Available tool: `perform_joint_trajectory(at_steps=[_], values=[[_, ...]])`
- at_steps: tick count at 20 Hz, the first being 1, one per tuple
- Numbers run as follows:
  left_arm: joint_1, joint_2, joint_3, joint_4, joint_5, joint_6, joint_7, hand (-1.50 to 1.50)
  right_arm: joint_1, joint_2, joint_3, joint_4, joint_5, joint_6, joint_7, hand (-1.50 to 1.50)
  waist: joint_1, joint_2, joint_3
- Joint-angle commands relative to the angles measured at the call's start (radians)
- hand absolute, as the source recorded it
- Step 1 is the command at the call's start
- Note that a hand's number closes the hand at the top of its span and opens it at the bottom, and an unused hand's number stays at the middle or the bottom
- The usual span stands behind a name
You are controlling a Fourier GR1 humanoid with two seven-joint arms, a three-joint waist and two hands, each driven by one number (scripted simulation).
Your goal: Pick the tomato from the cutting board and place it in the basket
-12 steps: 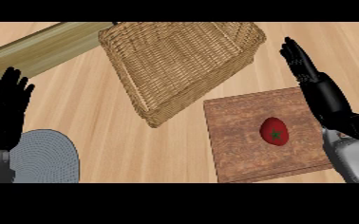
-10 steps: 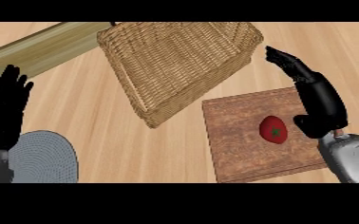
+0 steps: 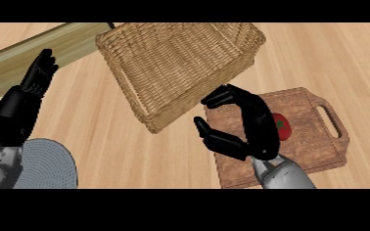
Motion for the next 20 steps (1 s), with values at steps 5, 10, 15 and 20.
perform_joint_trajectory(at_steps=[5,10,15,20], values=[[0.014,-0.02,-0.054,0.027,-0.067,-0.006,-0.052,0.0,0.023,0.079,0.087,0.061,0.455,-0.492,0.105,-1.5,-0.032,-0.018,-0.013],[0.015,0.01,-0.017,0.037,-0.051,-0.01,-0.023,0.0,0.106,-0.065,0.019,0.104,0.675,-0.493,0.331,-1.5,-0.091,-0.035,-0.023],[0.024,0.021,-0.003,0.041,-0.062,0.004,-0.026,0.0,0.168,-0.238,0.022,0.145,0.83,-0.285,0.496,-1.5,-0.11,-0.038,-0.032],[0.033,0.018,-0.007,0.039,-0.073,0.006,-0.045,0.0,0.185,-0.334,0.058,0.078,0.918,-0.032,0.704,-1.5,-0.093,-0.036,-0.03]])
